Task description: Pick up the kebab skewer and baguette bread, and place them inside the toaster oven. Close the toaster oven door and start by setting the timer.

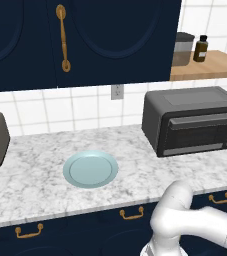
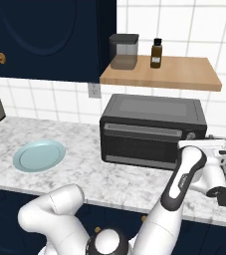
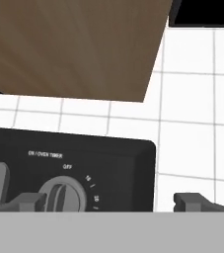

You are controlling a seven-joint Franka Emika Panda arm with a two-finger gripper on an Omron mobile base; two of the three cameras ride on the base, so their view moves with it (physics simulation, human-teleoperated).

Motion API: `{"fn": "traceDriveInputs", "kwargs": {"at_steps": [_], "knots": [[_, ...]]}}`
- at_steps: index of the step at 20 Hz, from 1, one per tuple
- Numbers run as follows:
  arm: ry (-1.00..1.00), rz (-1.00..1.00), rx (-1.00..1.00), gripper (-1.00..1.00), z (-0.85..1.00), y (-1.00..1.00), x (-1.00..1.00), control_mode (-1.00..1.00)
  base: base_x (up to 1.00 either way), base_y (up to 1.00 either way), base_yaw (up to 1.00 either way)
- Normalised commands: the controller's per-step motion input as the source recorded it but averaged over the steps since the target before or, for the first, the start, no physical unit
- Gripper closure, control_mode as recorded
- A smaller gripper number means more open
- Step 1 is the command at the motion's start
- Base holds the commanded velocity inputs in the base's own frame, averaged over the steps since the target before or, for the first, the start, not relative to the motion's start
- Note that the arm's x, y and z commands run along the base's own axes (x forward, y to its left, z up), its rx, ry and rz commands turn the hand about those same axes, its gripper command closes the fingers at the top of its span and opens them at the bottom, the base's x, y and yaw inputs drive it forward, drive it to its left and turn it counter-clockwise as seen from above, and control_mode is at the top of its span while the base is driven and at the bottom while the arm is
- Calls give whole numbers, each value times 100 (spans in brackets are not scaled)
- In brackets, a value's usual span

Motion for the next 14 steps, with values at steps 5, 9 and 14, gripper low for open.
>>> {"fn": "traceDriveInputs", "kwargs": {"at_steps": [5,9,14], "knots": [[-3,-15,0,-100,2,2,9,-100,0,0,0],[-3,-22,0,-100,2,10,2,-100,0,0,0],[0,-19,0,-100,0,3,23,-100,0,0,0]]}}
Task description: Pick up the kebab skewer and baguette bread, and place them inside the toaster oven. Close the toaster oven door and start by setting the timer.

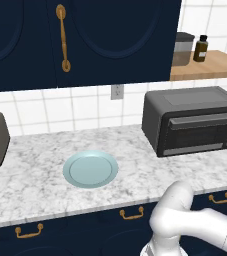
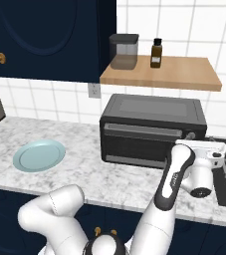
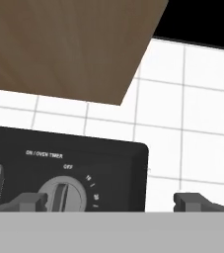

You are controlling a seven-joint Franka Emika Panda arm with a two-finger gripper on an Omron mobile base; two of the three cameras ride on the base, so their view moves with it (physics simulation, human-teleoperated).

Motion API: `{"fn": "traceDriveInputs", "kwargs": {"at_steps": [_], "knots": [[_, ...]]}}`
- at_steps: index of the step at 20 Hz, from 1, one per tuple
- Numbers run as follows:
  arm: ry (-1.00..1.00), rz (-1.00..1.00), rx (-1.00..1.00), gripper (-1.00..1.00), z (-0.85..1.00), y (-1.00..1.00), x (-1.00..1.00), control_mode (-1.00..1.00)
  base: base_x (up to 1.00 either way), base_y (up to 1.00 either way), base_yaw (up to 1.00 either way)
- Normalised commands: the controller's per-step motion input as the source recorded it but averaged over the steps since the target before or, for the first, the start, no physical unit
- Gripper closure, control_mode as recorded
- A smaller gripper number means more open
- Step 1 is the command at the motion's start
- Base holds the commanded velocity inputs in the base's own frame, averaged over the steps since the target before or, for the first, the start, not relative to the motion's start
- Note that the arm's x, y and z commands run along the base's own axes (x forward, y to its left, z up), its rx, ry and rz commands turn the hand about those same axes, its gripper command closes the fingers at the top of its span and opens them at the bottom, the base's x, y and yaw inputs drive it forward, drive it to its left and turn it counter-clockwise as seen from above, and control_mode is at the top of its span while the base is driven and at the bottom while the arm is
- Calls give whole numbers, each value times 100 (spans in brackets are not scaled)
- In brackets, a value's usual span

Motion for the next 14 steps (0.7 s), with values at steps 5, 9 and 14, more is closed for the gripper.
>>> {"fn": "traceDriveInputs", "kwargs": {"at_steps": [5,9,14], "knots": [[0,-14,0,-100,0,0,34,-100,0,0,0],[0,-11,0,-100,0,0,33,-100,0,0,0],[0,-13,0,-100,0,0,28,-100,0,0,0]]}}
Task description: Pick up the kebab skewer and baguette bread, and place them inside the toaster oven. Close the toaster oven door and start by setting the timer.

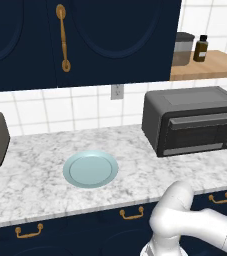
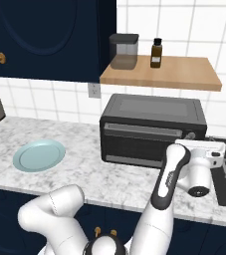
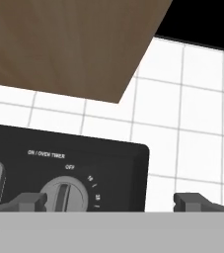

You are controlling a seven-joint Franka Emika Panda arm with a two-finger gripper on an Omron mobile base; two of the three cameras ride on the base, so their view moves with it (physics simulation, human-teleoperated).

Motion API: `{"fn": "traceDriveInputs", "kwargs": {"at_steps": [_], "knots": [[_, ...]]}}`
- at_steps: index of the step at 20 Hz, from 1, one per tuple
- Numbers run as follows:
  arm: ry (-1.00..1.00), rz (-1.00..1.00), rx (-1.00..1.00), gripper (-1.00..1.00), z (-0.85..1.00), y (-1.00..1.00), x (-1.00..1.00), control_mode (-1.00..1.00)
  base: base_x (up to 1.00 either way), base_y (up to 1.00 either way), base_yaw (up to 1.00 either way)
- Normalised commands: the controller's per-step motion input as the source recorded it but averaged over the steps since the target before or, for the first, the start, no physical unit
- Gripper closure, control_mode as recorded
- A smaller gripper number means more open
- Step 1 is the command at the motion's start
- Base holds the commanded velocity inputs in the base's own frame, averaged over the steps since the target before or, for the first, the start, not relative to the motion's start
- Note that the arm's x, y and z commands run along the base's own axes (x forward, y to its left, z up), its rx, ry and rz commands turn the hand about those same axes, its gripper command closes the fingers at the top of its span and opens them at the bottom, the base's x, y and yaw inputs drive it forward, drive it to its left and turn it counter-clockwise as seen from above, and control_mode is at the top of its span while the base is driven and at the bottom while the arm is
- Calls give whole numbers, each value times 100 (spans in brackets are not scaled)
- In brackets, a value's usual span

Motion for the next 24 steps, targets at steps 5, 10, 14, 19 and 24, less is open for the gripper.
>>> {"fn": "traceDriveInputs", "kwargs": {"at_steps": [5,10,14,19,24], "knots": [[0,-15,0,-100,14,-1,31,-100,0,0,0],[0,-8,1,-100,28,0,4,-100,0,0,0],[-1,-7,2,-100,35,-2,0,-100,0,0,0],[0,-4,2,-100,43,-1,0,-100,0,0,0],[-1,0,3,-100,43,0,0,-100,0,0,0]]}}
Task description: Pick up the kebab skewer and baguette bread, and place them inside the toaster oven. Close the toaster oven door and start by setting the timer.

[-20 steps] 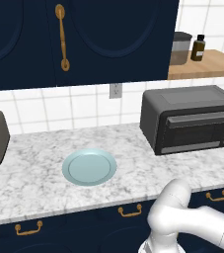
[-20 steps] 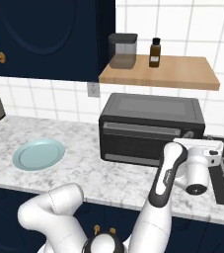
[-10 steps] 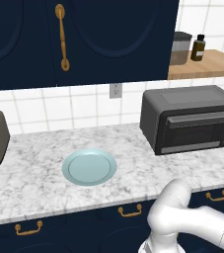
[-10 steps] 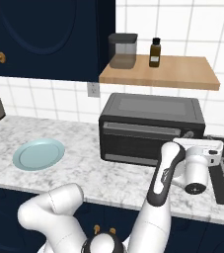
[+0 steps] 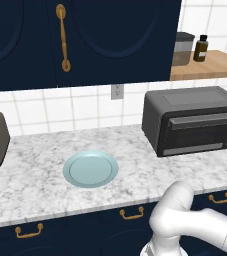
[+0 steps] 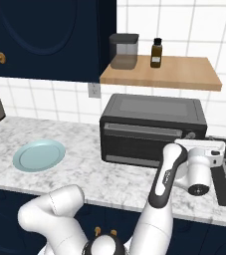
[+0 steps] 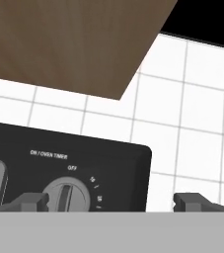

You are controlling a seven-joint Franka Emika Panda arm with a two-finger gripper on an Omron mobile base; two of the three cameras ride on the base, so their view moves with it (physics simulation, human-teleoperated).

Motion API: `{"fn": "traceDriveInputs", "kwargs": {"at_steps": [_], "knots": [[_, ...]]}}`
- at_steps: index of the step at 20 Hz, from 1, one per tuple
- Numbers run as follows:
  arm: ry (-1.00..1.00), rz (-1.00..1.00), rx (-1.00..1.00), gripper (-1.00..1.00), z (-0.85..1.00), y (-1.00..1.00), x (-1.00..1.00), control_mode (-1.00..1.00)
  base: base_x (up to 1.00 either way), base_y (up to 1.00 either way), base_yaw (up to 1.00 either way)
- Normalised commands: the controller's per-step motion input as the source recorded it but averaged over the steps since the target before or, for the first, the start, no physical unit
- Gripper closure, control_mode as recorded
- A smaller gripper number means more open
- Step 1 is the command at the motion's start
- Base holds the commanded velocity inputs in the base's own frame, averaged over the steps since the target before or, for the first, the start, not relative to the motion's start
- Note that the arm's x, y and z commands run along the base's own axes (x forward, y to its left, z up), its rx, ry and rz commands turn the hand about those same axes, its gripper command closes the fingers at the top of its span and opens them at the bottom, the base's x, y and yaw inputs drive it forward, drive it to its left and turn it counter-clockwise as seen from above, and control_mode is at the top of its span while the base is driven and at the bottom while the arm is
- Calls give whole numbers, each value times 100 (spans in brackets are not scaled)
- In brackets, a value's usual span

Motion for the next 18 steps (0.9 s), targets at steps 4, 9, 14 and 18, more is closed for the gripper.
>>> {"fn": "traceDriveInputs", "kwargs": {"at_steps": [4,9,14,18], "knots": [[-4,-2,1,-100,38,0,0,-100,0,0,0],[-5,-5,0,-100,45,-1,0,-100,0,0,0],[-3,-4,0,-100,49,-8,-3,-100,0,0,0],[0,-2,0,-100,55,-12,-22,-100,0,0,0]]}}
